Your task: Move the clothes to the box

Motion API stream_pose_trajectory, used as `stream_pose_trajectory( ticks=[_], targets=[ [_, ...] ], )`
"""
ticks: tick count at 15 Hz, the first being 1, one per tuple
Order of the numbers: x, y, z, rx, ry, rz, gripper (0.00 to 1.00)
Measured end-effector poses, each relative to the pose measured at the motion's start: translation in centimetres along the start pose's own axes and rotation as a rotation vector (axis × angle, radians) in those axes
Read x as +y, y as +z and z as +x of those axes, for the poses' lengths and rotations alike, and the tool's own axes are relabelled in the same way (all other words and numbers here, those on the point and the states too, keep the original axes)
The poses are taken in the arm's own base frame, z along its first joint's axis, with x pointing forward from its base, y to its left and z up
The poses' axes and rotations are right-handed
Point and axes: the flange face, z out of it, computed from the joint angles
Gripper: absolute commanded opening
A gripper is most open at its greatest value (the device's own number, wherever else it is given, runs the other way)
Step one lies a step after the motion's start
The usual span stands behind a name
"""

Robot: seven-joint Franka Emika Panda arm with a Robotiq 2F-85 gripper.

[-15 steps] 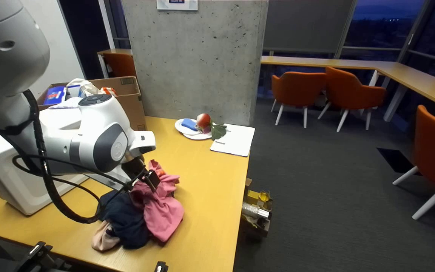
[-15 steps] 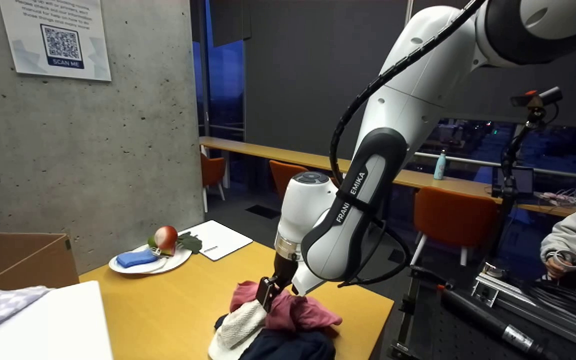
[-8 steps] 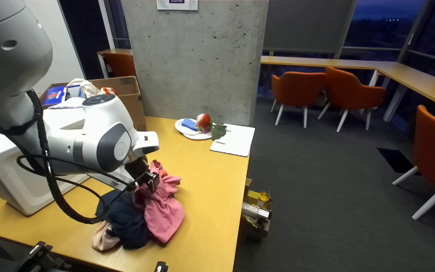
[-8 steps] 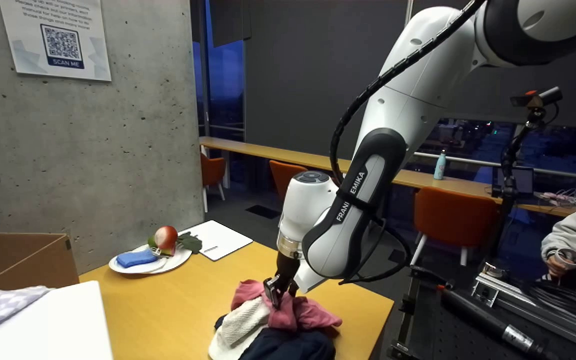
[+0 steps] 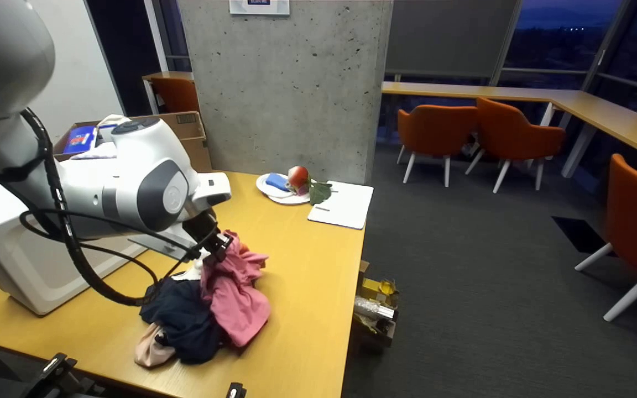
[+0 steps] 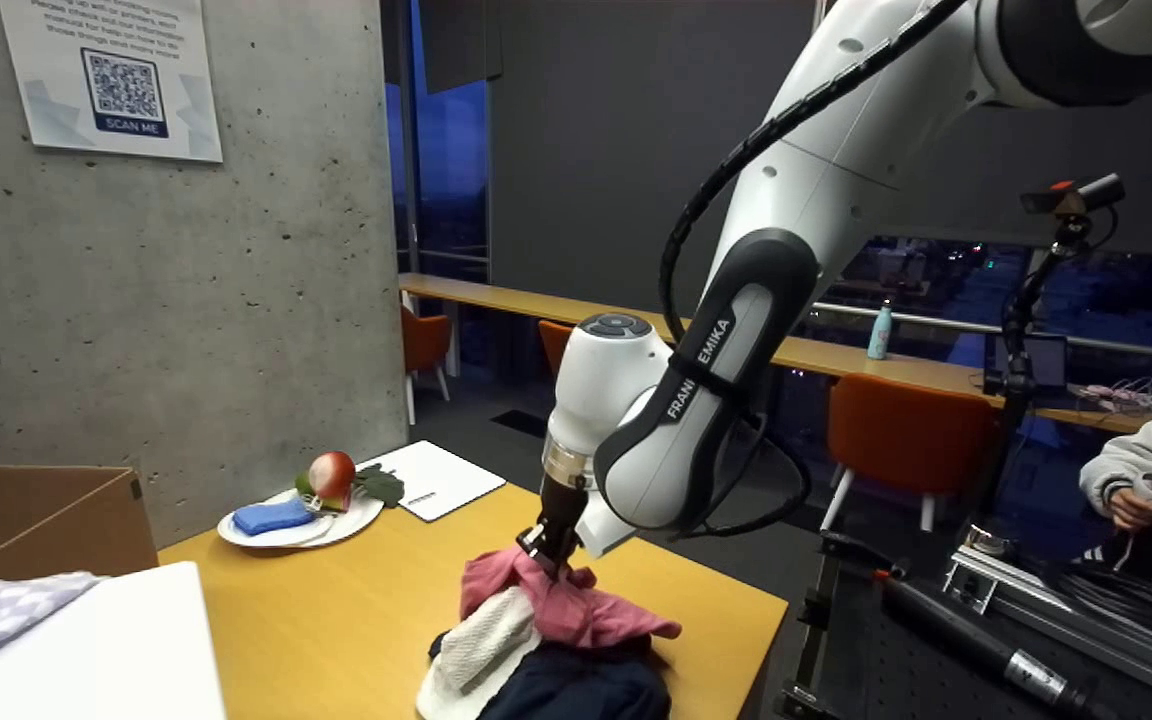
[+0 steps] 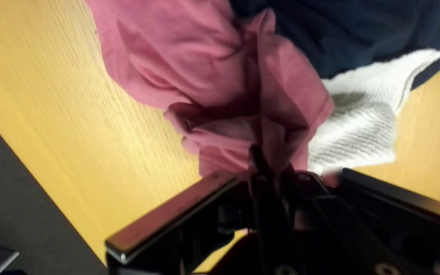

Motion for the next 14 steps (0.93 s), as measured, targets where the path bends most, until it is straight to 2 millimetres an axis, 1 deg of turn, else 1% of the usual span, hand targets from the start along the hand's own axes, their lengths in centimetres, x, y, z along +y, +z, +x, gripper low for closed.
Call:
stream_pose_trajectory(
  ticks=[1, 3, 5, 6, 8, 12, 14],
  targets=[
    [-0.4, -1.6, 1.1, 0.019, -0.006, -0.005, 0.02],
    [-1.6, -5.4, 3.5, 0.055, -0.015, -0.013, 0.02],
    [-3.7, -9.7, 5.6, 0.077, -0.029, -0.013, 0.02],
    [-5.0, -11.6, 6.2, 0.078, -0.041, -0.01, 0.02],
    [-7.8, -14.6, 6.6, 0.072, -0.07, -0.002, 0.02],
    [-15.1, -18.6, 5.9, 0.078, -0.147, 0.022, 0.02],
    [-18.3, -21.0, 6.1, 0.104, -0.181, 0.034, 0.02]
  ],
)
